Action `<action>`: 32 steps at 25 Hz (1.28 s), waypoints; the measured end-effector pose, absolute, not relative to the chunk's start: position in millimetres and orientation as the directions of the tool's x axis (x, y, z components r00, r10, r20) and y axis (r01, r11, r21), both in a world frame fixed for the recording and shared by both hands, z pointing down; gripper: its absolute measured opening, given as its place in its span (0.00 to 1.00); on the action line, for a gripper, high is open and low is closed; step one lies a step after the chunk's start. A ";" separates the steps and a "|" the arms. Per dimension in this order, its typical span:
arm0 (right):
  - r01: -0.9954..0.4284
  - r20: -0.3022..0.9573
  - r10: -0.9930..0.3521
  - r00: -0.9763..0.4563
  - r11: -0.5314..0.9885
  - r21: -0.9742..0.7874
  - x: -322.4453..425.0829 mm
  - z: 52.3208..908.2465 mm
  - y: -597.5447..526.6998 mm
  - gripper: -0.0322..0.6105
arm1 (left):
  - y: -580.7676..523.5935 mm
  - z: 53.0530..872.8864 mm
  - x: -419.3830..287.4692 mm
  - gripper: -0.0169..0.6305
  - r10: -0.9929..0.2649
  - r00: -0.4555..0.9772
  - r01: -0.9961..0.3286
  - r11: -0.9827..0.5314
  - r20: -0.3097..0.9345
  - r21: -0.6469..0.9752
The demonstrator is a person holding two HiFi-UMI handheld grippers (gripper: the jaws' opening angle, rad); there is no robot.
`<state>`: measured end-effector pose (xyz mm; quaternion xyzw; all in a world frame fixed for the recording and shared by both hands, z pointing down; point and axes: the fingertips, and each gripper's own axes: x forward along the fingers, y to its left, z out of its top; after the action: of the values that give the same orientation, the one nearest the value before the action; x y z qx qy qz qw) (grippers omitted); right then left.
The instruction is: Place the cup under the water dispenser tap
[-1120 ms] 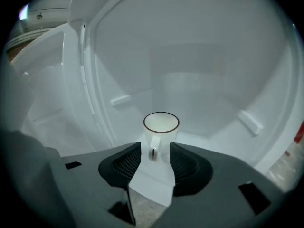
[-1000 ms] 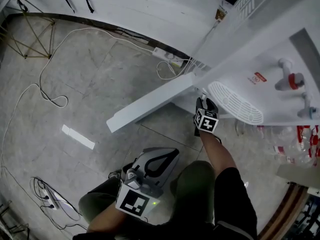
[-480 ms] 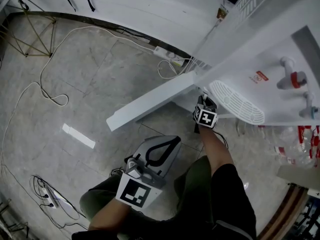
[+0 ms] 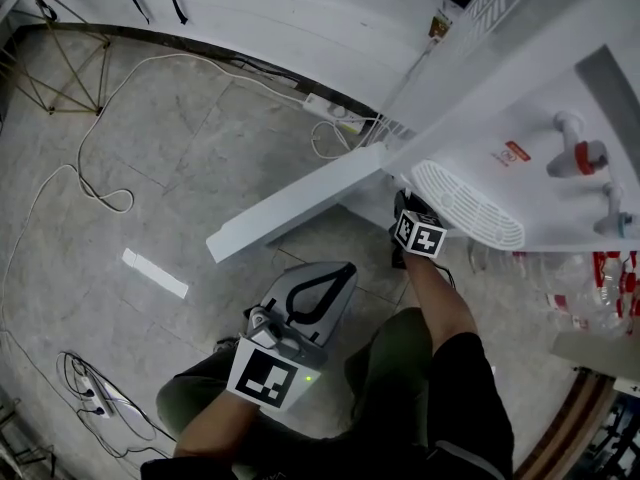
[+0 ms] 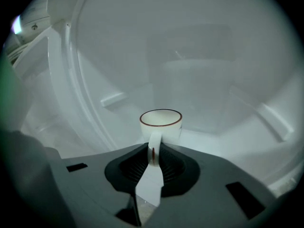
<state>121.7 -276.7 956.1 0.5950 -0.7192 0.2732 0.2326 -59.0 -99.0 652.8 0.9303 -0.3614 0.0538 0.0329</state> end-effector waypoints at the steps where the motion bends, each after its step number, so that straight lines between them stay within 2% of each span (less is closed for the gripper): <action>1: -0.980 0.659 -0.726 -0.197 0.145 -0.133 122.1 955.0 -274.1 0.17 | -98.9 652.7 -57.5 0.06 -0.667 0.735 -0.674 -0.739 0.122 0.022; 7: -0.967 0.655 -0.712 -0.255 0.185 -0.176 123.9 948.1 -257.7 0.17 | -101.4 653.6 -54.3 0.06 -0.664 0.739 -0.670 -0.742 0.115 0.019; 14: -0.911 0.624 -0.667 -0.406 0.348 -0.221 113.7 921.1 -235.1 0.17 | -104.0 657.7 -60.7 0.06 -0.665 0.736 -0.670 -0.742 0.123 0.001; 24: -0.777 0.592 -0.543 -0.596 0.578 -0.251 99.3 869.9 -181.5 0.17 | -108.5 668.7 -53.5 0.06 -0.647 0.752 -0.650 -0.760 0.124 -0.024; 32: -0.612 0.533 -0.427 -0.730 0.756 -0.233 78.4 808.3 -141.4 0.17 | -109.9 679.5 -44.9 0.06 -0.624 0.768 -0.625 -0.779 0.145 -0.048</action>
<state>78.4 -141.4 808.3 0.2861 -0.9082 0.2007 0.2301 -44.9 -109.9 679.5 0.9401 -0.3320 0.0768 0.0015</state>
